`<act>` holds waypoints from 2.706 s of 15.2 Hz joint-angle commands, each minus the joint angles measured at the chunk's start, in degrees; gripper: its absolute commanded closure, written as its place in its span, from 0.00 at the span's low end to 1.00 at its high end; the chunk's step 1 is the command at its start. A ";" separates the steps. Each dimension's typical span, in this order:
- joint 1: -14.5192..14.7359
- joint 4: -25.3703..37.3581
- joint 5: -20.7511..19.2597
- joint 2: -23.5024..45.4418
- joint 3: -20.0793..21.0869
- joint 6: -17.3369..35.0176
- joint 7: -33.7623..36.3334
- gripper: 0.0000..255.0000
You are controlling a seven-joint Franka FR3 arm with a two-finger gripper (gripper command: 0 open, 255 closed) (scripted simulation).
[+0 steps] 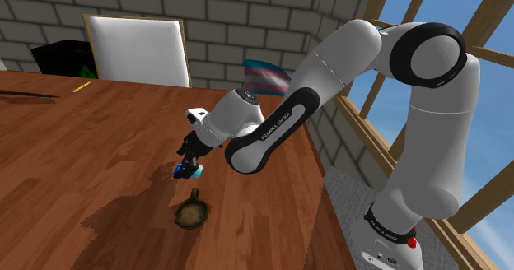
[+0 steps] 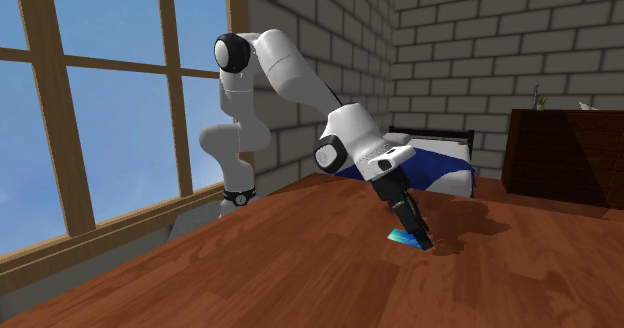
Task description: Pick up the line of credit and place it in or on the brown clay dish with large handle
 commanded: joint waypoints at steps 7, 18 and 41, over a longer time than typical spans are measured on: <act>-0.25 -0.04 0.03 0.01 0.18 0.02 -0.13 1.00; 12.69 1.45 -0.39 -6.85 -13.63 -17.67 15.28 0.00; 15.15 7.53 -2.50 -6.11 -16.92 -39.07 32.95 1.00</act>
